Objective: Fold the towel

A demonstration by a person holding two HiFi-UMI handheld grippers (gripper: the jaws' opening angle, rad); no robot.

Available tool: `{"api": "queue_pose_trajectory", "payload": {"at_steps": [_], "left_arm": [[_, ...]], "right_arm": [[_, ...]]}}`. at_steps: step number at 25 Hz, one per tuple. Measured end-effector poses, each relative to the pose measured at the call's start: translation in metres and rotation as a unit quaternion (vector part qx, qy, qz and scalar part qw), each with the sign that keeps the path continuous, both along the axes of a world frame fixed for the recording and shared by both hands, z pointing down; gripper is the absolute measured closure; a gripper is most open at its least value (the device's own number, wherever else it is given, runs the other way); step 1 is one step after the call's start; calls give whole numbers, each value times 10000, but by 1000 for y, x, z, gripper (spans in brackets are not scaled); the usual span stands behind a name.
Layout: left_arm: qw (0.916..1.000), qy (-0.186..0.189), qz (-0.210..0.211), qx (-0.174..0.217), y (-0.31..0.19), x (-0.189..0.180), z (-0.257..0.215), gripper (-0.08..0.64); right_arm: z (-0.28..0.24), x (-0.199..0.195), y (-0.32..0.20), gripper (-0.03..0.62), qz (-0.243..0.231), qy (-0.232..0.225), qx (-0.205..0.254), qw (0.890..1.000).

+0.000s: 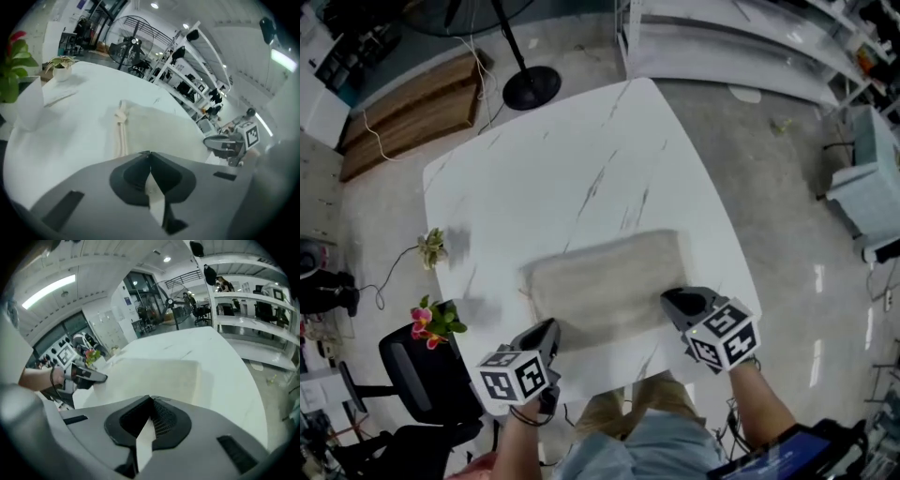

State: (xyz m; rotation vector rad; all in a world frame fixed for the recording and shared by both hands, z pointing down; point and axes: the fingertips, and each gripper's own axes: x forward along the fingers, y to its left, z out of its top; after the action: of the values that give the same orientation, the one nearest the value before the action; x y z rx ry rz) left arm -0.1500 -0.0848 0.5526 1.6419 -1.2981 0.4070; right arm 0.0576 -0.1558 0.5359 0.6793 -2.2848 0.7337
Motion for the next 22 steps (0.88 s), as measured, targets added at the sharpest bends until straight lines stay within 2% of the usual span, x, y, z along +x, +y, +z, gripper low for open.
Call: {"api": "queue_pose_trajectory", "payload": {"at_steps": [2, 3, 9, 12, 16, 19, 22], "left_arm": [[9994, -280, 197, -90, 6, -3, 10, 551], [9992, -315, 246, -90, 7, -4, 11, 551], [9992, -326, 204, -44, 3, -2, 4, 551], [9990, -386, 133, 198, -4, -5, -14, 551], [9981, -358, 139, 475, -12, 1, -37, 551], [9971, -401, 178, 619, -14, 5, -45, 551], [9967, -411, 181, 670, -12, 9, -48, 551]], "right_arm": [[24, 5, 11, 577, -72, 398, -29, 9992], [30, 6, 12, 577, -52, 442, -33, 9990], [13, 10, 8, 560, 85, 242, 134, 9996], [-15, 25, -1, 497, 659, -252, 171, 9974], [-19, 62, -4, 394, 1423, -683, -290, 9870], [0, 74, 9, 294, 1647, -742, -893, 9795], [15, 73, 20, 261, 1820, -948, -1458, 9678]]}}
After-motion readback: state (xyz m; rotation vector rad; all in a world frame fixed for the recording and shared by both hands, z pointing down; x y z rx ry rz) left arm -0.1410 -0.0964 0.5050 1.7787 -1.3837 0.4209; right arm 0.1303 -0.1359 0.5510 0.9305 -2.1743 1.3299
